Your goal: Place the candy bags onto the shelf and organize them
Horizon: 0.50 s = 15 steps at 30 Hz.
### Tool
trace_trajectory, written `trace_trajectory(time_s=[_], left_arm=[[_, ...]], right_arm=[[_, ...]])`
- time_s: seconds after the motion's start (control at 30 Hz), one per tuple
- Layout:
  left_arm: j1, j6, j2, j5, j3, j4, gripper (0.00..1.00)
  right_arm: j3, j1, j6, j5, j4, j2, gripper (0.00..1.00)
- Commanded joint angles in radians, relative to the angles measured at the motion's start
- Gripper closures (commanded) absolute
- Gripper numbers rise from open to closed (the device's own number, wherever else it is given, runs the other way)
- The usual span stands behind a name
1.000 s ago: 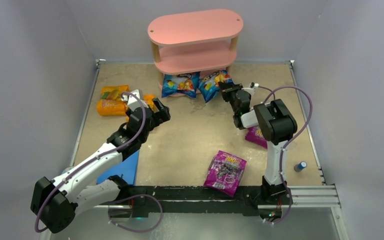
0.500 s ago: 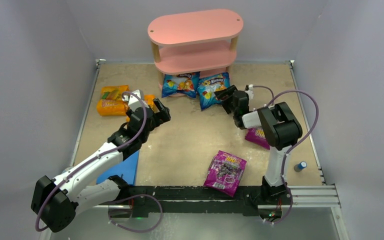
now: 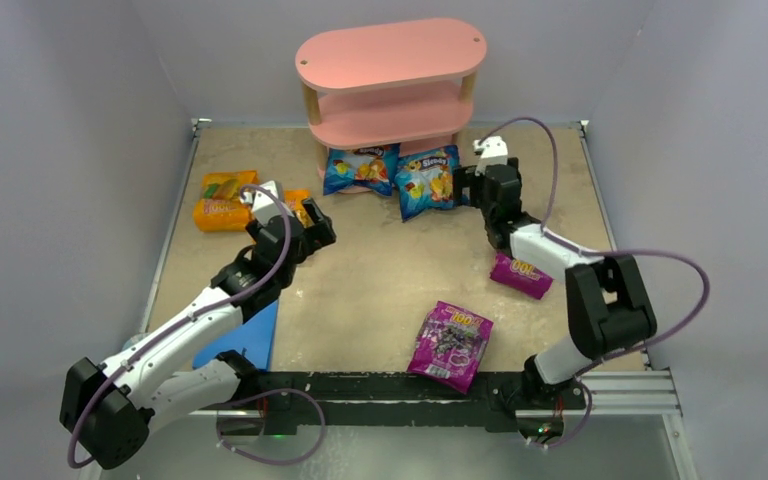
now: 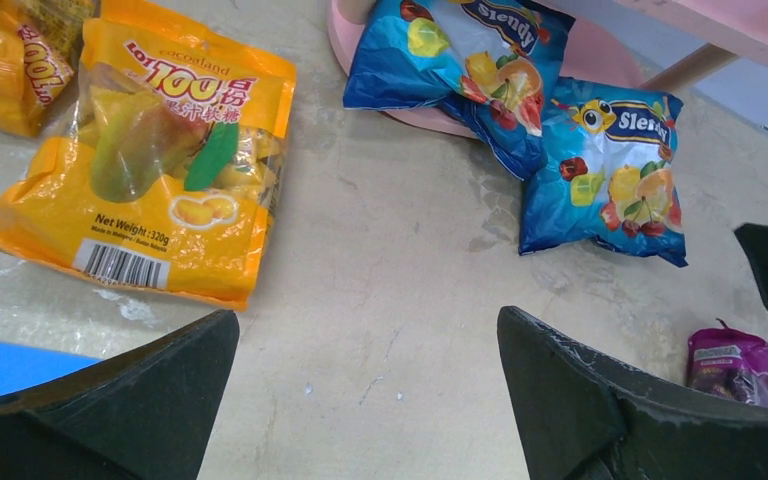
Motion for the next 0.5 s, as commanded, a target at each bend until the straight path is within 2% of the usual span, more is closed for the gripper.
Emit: trace_trajectory(time_s=[0.0,0.07,0.13,0.17,0.23,0.33,0.47], left_arm=[[0.007,0.046,-0.028,-0.038,0.048,0.0,0.01],[0.008,0.061,-0.026,-0.044,0.054,-0.002,0.01],[0.007,0.061,-0.025,-0.065,0.066,-0.024,0.01],[0.008,0.061,-0.025,-0.079,0.071,-0.035,0.01],[0.008,0.061,-0.029,-0.101,0.085,-0.057,0.01],[0.008,0.072,-0.049,-0.133,0.089,-0.079,0.01],[0.008,0.07,-0.071,-0.181,0.082,-0.111,0.01]], right_arm=[[-0.042,0.009,-0.915,-0.395,0.007,-0.106,0.01],[0.028,0.026,-1.168,-0.522,-0.093,-0.086,0.01],[0.192,0.043,-1.305,-0.595,-0.277,-0.027,0.01],[0.276,0.057,-1.405,-0.615,-0.427,0.013,0.01],[0.392,0.088,-1.553,-0.625,-0.576,0.077,0.01],[0.406,0.111,-1.706,-0.619,-0.663,0.118,0.01],[0.308,0.112,-1.76,-0.616,-0.639,0.118,0.02]])
